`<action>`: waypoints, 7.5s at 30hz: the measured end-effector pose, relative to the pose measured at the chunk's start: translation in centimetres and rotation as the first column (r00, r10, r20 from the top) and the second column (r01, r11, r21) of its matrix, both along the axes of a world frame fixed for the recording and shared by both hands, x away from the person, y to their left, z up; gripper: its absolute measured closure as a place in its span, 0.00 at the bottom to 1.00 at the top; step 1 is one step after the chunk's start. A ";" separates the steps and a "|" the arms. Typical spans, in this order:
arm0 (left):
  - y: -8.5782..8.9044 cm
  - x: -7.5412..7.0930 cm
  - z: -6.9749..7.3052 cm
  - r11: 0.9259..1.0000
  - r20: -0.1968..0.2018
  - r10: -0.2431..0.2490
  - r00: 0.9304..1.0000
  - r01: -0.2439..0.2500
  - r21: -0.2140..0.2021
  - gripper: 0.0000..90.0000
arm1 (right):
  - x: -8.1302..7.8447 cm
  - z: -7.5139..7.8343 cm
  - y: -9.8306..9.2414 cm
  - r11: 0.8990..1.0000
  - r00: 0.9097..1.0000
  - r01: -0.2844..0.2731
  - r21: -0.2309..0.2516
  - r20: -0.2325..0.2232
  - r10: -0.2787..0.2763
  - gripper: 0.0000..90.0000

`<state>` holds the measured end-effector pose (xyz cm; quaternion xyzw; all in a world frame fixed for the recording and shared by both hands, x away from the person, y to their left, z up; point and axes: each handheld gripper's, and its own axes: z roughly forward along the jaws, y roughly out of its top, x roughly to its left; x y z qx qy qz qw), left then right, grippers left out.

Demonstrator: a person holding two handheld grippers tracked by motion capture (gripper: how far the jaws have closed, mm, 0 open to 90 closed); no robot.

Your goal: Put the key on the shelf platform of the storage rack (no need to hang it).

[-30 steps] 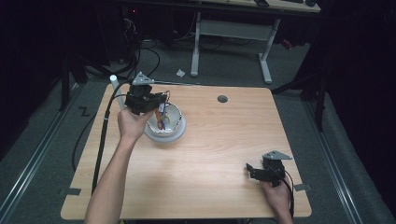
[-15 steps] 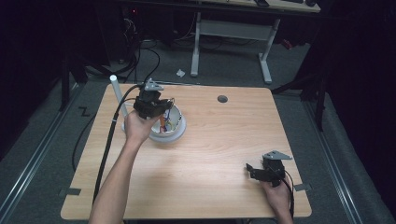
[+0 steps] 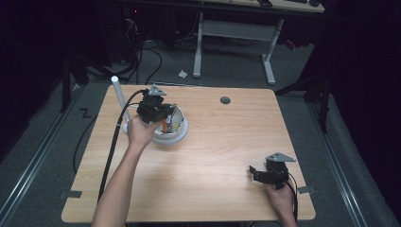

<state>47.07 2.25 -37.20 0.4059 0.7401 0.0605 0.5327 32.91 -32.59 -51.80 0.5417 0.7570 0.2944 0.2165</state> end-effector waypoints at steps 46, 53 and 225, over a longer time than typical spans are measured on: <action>-0.4 2.0 -5.4 0.999 -0.088 0.048 0.995 -0.047 0.021 0.90 | 0.0 0.0 0.0 1.000 1.000 0.000 0.001 0.000 0.000 0.21; -0.4 2.6 -5.5 0.996 -0.078 0.084 0.993 -0.084 0.008 0.91 | 0.0 0.0 0.0 1.000 1.000 -0.001 0.001 0.000 0.001 0.21; 8.6 -9.7 -9.6 0.956 -0.051 0.279 0.959 -0.282 -0.075 0.47 | 0.0 0.0 0.0 1.000 1.000 -0.001 0.000 0.000 0.001 0.21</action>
